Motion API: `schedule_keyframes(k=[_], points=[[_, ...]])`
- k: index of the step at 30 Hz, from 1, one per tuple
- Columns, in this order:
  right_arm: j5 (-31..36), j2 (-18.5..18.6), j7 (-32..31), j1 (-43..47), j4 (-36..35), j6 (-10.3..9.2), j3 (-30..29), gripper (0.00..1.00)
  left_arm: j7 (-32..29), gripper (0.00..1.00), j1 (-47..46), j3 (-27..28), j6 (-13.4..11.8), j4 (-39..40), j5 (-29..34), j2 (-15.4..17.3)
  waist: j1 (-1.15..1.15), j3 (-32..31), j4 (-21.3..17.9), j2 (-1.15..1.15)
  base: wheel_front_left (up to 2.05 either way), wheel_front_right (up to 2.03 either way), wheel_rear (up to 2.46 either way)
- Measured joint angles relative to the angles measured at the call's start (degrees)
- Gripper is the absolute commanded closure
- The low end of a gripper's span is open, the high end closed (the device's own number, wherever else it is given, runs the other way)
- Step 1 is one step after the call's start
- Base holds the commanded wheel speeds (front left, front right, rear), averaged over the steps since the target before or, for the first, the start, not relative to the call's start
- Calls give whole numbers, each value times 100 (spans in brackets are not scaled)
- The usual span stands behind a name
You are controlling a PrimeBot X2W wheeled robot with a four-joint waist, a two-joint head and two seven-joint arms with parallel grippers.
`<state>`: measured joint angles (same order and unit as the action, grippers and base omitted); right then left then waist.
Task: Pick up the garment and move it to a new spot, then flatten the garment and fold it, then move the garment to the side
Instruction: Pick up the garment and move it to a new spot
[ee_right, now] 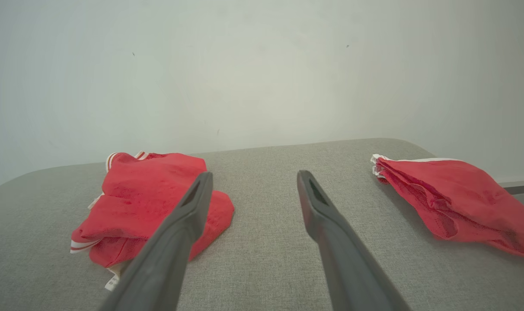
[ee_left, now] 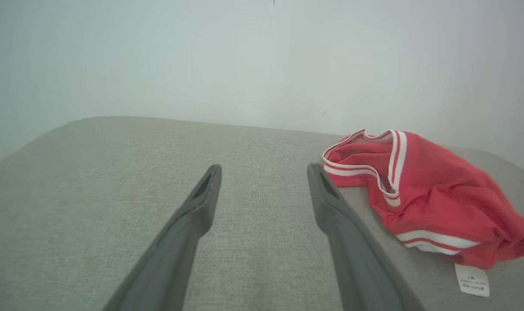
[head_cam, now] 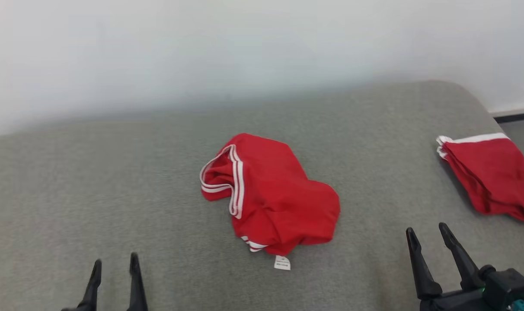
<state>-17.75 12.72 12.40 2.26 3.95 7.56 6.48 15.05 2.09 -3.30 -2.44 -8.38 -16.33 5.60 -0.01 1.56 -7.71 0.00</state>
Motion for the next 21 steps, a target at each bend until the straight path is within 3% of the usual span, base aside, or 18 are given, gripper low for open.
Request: schedule_keyframes(k=[11,21], points=[[-80,-20,175,174,337,0,-83,0,0,0,407,452,319,-137,297,-23,0,-263,431,0,0,0,0],[-119,-53,236,253,595,0,-54,0,0,0,555,735,649,-240,556,-20,0,-425,500,0,0,0,0]])
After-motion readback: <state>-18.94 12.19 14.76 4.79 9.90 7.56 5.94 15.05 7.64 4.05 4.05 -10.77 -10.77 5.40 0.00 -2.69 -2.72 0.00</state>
